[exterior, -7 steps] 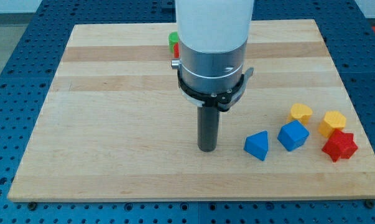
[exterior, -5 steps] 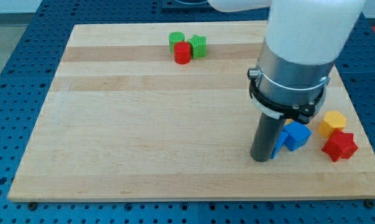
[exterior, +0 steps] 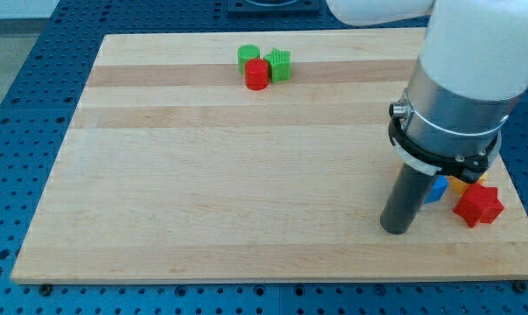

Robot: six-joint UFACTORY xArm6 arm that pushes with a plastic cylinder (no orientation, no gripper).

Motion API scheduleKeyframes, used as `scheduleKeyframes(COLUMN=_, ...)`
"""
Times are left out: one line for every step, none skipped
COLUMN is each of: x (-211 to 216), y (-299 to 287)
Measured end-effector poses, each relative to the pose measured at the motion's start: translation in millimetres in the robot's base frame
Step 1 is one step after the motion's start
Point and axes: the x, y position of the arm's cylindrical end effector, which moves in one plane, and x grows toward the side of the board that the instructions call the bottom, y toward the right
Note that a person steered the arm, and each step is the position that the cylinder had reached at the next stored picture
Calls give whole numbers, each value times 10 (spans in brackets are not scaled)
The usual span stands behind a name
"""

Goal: Push the blue triangle into the blue cube

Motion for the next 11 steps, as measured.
scheduleKeyframes(x=0, y=-16)
scheduleKeyframes(x=-116, y=-249)
scheduleKeyframes(x=-137, y=-248)
scheduleKeyframes(x=-527, y=-133)
scheduleKeyframes(x=-527, y=-75)
scheduleKeyframes(x=-515, y=215)
scheduleKeyframes(x=-508, y=272)
scheduleKeyframes(x=-508, y=272)
scheduleKeyframes(x=-508, y=-107)
scheduleKeyframes(x=-513, y=-194)
scheduleKeyframes(x=-219, y=-193)
